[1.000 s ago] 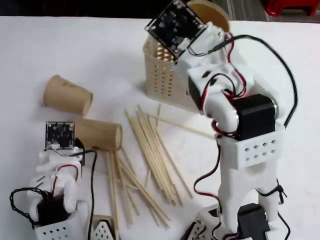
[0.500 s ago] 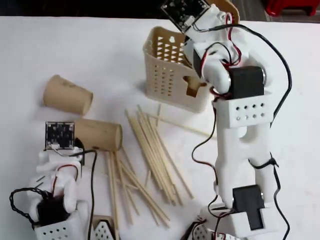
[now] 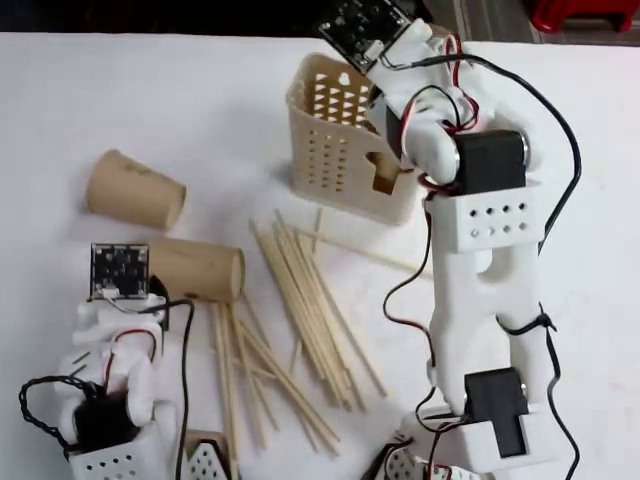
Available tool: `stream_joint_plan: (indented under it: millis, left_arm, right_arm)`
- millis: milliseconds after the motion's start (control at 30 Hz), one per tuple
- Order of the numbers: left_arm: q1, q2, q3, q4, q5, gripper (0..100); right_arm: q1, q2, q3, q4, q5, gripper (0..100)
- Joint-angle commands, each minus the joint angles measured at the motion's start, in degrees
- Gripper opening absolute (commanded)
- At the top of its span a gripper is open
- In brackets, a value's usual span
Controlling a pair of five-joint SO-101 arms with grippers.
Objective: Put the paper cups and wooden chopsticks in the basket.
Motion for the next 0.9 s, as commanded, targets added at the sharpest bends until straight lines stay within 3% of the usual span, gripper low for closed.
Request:
stream_joint_plan:
  millis: [0, 200, 367, 467, 633, 767, 867]
  left_arm:
    - [-0.48, -0.48, -0.44, -1.67, 0.35, 14]
    - [-0.57, -0.48, -0.44, -1.76, 0.35, 14]
    - [-0.66, -0.48, -0.79, -1.76, 0.35, 14]
    - [-1.27, -0.48, -2.29, -1.85, 0.35, 15]
    - [-7.96, -0.48, -9.93, -1.85, 0.70, 15]
    - [-11.21, -0.48, -14.33, -1.85, 0.44, 15]
    - [-14.11, -0.48, -16.44, -1.85, 0.44, 15]
  right_arm:
    - [-0.48, -2.24, -2.90, 5.67, 0.18, 17.3]
    - [-5.41, -6.90, -3.52, 15.87, -0.35, 17.3]
    - [-11.03, -9.27, -3.16, 21.67, -7.21, 17.2]
    - [-14.02, -10.07, 0.70, 21.67, -11.43, 14.7]
    - [-20.97, -10.24, 8.53, 20.35, -15.21, 8.4]
    - [-24.66, -10.24, 15.56, 14.90, -17.32, 1.4]
    - [-27.47, -10.07, 21.71, 9.27, -19.69, 1.9]
